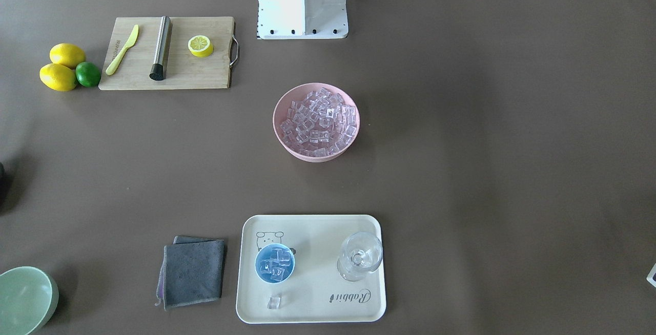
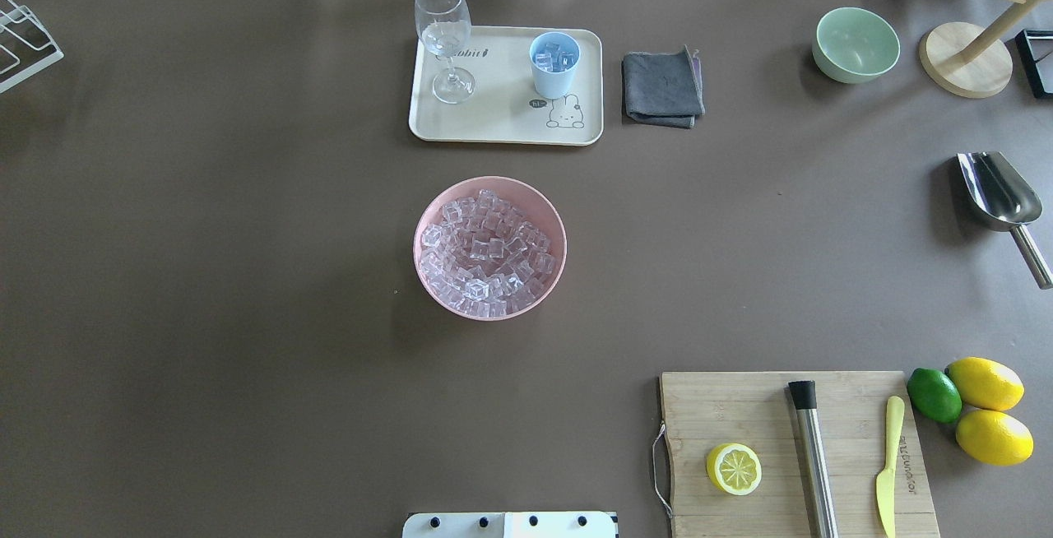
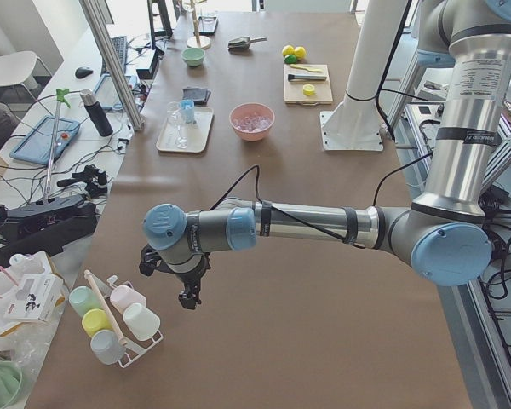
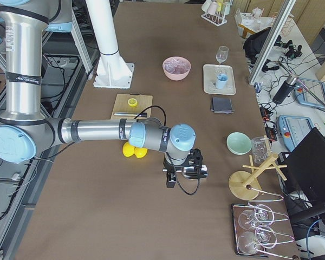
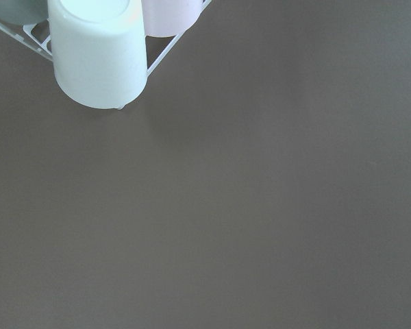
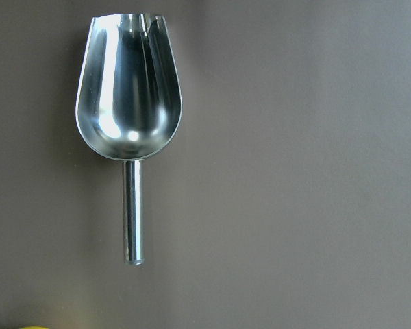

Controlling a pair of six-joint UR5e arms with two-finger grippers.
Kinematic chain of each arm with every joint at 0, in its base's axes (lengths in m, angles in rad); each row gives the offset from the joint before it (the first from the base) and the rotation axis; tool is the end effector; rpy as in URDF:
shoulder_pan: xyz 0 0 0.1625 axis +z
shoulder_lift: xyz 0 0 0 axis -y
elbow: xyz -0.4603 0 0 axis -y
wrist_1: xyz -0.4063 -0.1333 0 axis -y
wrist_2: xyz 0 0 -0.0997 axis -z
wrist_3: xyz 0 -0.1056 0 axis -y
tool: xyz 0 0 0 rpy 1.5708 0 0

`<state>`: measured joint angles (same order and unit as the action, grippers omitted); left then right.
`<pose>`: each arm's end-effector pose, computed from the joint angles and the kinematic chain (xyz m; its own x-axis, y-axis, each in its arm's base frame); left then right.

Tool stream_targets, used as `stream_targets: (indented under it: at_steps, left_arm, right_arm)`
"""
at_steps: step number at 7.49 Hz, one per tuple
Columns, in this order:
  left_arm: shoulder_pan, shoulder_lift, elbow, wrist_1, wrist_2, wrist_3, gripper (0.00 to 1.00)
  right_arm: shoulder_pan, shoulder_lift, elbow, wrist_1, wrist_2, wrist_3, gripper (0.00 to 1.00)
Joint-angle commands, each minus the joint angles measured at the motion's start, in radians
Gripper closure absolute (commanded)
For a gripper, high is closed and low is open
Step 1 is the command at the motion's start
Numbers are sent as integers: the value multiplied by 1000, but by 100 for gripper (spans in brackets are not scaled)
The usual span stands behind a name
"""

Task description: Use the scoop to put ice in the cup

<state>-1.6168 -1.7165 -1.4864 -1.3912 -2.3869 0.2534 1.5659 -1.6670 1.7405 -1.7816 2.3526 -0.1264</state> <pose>-0.0822 -0.5596 0.6766 0.6701 0.1350 -0.7299 -0.1264 0.9897 0.0671 0.0567 -0.4498 0.6787 0.7038 -0.0327 0.7096 0.0943 0.9944 -0.0478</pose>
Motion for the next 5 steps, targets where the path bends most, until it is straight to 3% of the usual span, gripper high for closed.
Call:
stream_targets:
  at_steps: [1,5]
  left_arm:
    - [0,0,0,0,0,0,1]
    - [2,-2,-2,1,0,0,1]
  right_arm:
    - [26,3,5,-50,-6,-12,1]
    - [39,-8,27,-61,-21,-15,1]
